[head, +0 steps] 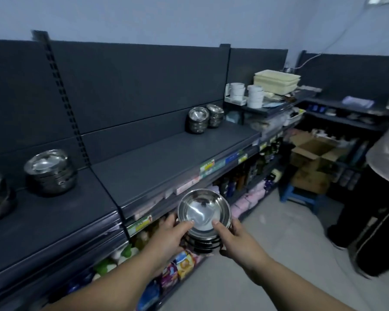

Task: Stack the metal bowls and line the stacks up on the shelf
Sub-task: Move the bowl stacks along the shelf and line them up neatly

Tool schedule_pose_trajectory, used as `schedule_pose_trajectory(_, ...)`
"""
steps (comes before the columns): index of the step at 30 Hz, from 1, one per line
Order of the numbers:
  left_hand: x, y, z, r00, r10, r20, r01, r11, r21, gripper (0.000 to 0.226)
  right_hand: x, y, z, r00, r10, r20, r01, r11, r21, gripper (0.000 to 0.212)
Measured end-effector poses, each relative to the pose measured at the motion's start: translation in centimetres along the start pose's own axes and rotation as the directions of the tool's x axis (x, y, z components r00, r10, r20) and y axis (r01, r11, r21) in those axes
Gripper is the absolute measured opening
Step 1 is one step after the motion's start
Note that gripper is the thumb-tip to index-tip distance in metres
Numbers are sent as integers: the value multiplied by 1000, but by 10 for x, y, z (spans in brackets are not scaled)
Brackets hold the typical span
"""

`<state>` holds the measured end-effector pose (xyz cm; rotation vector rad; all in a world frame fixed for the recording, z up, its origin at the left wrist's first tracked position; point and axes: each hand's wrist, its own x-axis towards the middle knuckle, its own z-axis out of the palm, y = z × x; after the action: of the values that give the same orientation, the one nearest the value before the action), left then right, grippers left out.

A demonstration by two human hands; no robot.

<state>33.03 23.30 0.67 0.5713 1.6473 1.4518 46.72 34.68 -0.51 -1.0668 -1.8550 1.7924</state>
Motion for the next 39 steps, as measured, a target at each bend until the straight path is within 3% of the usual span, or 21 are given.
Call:
schedule_pose_trajectory(6, 57, 8, 46, 992, -18, 126, 10, 998, 60, 27, 31, 11, -50, 991, 64, -113, -58, 997, 55, 44)
schedule_pose_trajectory(13, 163, 41, 62, 983, 26, 181, -40, 996, 77, 33, 121, -11, -84, 981, 90, -170, -72, 992, 107, 38)
schedule_pose_trajectory(19, 252, 83, 68, 976, 55, 209, -64, 997, 36, 32, 202, -49, -112, 986, 31, -167, -17, 996, 82, 57)
schedule_pose_trajectory(27, 340, 107, 95, 984, 67, 166, -71, 997, 15, 27, 301, -64, -160, 994, 6, -107, 4, 996, 94, 43)
schedule_pose_trajectory(35, 430, 135, 147, 996, 66, -60, -74, 988, -133, 27, 417, -94, -231, 996, -56, 66, 55, 998, 14, 54)
schedule_pose_trajectory(39, 468, 146, 172, 992, 72, -106, -87, 985, -150, 33, 467, -110, -264, 985, -44, 168, 49, 998, -25, 43)
